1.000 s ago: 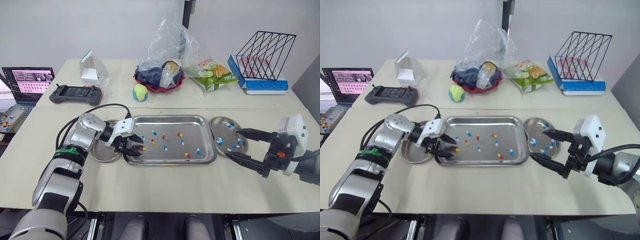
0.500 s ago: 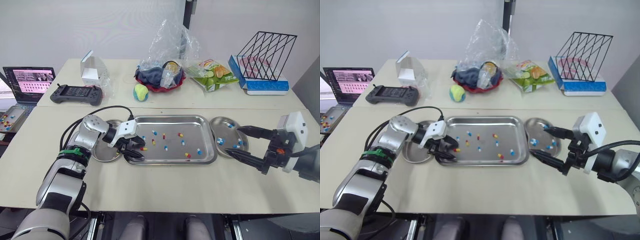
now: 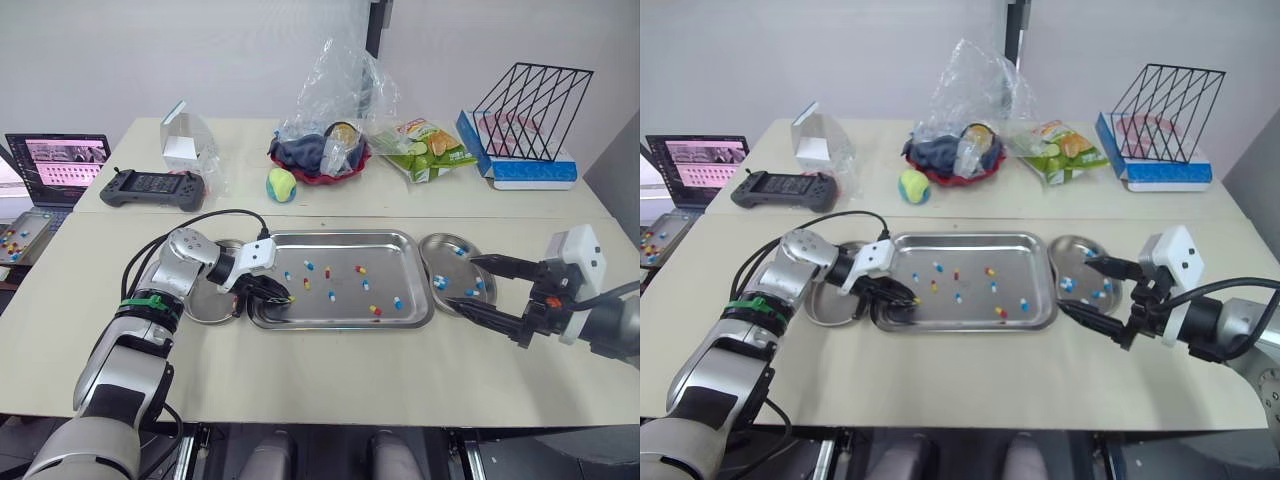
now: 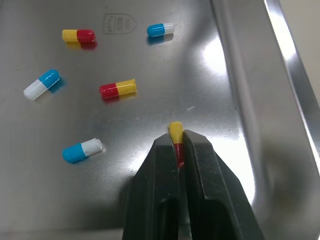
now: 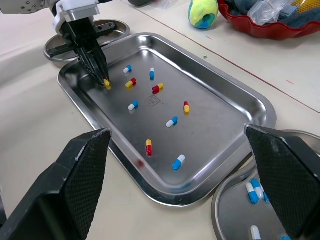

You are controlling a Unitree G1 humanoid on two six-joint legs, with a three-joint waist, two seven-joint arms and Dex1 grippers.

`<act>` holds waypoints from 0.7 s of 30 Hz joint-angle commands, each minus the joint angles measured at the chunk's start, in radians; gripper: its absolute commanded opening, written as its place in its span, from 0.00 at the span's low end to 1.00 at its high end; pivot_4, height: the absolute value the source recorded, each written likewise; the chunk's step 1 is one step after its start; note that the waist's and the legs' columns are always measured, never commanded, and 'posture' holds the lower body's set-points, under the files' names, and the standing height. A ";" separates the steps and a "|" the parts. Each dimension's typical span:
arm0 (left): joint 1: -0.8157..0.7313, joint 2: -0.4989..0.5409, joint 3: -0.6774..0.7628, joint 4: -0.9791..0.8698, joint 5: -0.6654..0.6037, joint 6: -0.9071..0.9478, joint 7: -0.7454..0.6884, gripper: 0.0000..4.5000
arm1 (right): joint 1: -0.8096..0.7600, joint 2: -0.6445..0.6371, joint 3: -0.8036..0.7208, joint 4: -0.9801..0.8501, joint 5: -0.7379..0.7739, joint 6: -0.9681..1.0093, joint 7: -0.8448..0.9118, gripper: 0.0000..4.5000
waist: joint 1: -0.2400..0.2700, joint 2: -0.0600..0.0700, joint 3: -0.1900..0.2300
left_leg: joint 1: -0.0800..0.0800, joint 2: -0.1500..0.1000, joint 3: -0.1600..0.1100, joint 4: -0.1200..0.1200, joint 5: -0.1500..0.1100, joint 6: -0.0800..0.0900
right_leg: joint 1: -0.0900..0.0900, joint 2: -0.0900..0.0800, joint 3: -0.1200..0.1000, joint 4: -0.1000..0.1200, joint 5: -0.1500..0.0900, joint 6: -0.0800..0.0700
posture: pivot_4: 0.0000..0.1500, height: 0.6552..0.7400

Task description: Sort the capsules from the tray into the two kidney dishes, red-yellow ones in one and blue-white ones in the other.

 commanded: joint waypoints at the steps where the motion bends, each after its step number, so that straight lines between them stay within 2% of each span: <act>1: -0.005 0.023 0.080 -0.073 -0.076 0.030 -0.006 0.00 | -0.025 -0.001 0.005 0.005 -0.008 -0.033 -0.004 1.00 | -0.001 0.000 0.000 | 0.000 0.000 0.000 0.000 0.000 0.000 | 0.000 0.000 0.000 0.000 0.000 0.000 | 1.00 1.00; 6: -0.036 0.087 0.191 -0.106 -0.142 0.099 0.036 0.00 | -0.044 0.005 0.030 0.024 -0.012 -0.047 -0.001 1.00 | -0.004 0.000 0.000 | 0.000 0.000 0.000 0.000 0.000 0.000 | 0.000 0.000 0.000 0.000 0.000 0.000 | 1.00 1.00; 10: -0.033 0.209 0.215 -0.056 -0.087 0.047 0.080 0.00 | -0.065 0.017 0.067 0.052 -0.033 -0.070 0.003 1.00 | -0.012 0.000 0.000 | 0.000 0.000 -0.001 0.000 0.000 -0.001 | -0.001 0.001 0.000 0.000 0.000 0.000 | 1.00 1.00; 14: -0.013 0.289 0.235 -0.014 -0.072 -0.036 0.100 0.00 | -0.091 0.023 0.096 0.073 -0.037 -0.084 0.012 1.00 | -0.022 0.000 0.000 | 0.000 0.000 -0.001 -0.001 0.000 -0.001 | -0.001 0.001 0.000 0.001 0.000 0.000 | 1.00 1.00; 21: 0.072 0.326 0.246 -0.037 -0.085 -0.050 0.074 0.00 | -0.114 0.026 0.132 0.106 -0.067 -0.112 0.027 1.00 | -0.015 0.000 0.000 | 0.000 0.000 -0.002 0.000 0.000 -0.001 | -0.001 0.000 0.000 0.001 0.000 0.000 | 1.00 1.00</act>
